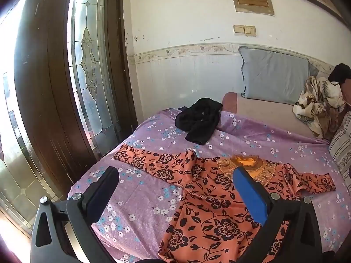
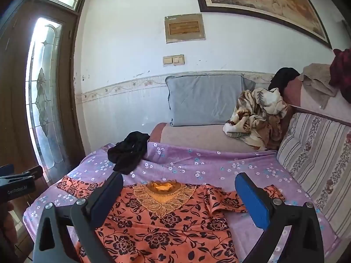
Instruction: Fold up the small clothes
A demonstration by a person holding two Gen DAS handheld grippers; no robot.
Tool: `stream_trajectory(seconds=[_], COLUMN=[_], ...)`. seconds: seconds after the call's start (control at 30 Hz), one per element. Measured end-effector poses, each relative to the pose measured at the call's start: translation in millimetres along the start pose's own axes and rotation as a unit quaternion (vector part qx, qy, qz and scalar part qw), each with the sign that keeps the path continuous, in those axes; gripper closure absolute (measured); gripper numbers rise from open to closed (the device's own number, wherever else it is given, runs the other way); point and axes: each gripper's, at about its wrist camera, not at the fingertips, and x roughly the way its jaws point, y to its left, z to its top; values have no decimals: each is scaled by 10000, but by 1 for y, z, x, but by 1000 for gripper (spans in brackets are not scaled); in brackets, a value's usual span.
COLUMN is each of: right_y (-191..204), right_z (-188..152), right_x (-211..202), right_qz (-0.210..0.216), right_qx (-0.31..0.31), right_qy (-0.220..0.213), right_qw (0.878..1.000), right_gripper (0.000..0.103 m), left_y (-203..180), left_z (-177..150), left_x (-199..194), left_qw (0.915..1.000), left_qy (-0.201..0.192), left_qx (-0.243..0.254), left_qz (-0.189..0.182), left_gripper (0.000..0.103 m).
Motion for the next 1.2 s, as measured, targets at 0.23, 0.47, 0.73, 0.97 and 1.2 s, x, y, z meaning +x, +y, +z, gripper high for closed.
stream_trajectory(seconds=[0.23, 0.47, 0.73, 0.97, 1.2], right_y=[1, 0, -2, -2, -3], right_z=[1, 1, 1, -2, -6], right_x=[18, 20, 21, 25, 30], right_qz=[-117, -84, -37, -56, -57], right_qx=[-144, -121, -67, -23, 8], right_qy=[-49, -87, -86, -27, 60], right_qw=[9998, 9999, 9999, 10000, 10000], right_gripper=[0, 0, 0, 0, 0], left_y=[1, 2, 2, -1, -7], left_z=[6, 6, 4, 4, 2], left_x=[8, 11, 14, 17, 22], left_qw=[9999, 9999, 9998, 9998, 9998], left_qy=[46, 67, 102, 122, 151], left_qx=[64, 61, 61, 63, 104], left_qz=[65, 124, 135, 126, 124], left_gripper=[0, 0, 0, 0, 0])
